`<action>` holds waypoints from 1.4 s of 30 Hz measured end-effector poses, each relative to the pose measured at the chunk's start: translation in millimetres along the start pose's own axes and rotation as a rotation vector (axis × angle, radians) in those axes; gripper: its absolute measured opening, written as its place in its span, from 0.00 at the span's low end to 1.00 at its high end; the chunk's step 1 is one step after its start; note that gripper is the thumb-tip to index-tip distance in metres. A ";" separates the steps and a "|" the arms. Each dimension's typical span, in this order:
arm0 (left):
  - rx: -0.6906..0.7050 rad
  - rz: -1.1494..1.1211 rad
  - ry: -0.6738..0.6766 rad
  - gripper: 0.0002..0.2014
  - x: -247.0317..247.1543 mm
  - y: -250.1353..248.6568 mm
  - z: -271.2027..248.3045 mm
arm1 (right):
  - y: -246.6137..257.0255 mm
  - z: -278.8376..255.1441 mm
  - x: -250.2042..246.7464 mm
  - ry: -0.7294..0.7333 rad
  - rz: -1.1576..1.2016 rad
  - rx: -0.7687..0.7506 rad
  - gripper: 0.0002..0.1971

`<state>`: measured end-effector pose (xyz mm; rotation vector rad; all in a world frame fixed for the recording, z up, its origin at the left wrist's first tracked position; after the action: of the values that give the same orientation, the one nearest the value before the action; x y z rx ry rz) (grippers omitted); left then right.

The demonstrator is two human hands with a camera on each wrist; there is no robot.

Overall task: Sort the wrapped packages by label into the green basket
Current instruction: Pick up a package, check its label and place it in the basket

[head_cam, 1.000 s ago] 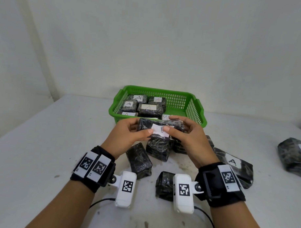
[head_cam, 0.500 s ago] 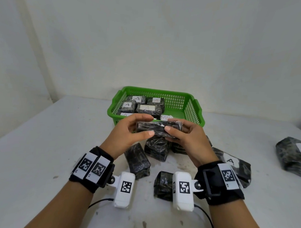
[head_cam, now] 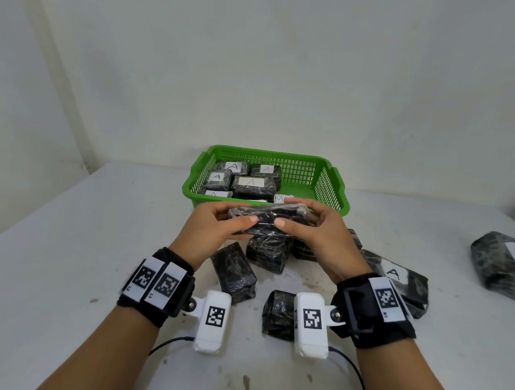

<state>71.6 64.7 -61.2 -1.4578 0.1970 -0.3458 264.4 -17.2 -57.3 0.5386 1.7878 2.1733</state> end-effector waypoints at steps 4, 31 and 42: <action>-0.040 -0.061 0.036 0.14 -0.6 -2.2 -1.4 | -0.3 1.1 -2.2 0.005 0.007 0.009 0.22; 0.087 0.013 0.049 0.18 -0.4 -4.4 -2.9 | 4.5 -1.9 5.0 0.004 0.135 0.063 0.16; 0.085 0.158 0.183 0.22 -9.4 -8.2 -0.2 | 19.8 -4.9 3.2 0.043 0.272 -0.029 0.27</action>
<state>61.8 67.2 -53.8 -1.3177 0.4376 -0.3549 259.7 -24.1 -38.4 0.7739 1.7917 2.4000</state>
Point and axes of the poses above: each hand's wrist, its own z-axis towards the middle knuckle, its own x-axis out of the palm, y = z × x, the point moved 4 cm from there along z, towards the middle knuckle, and after that the axes turned 9 degrees about -y, right-handed, at the moved point
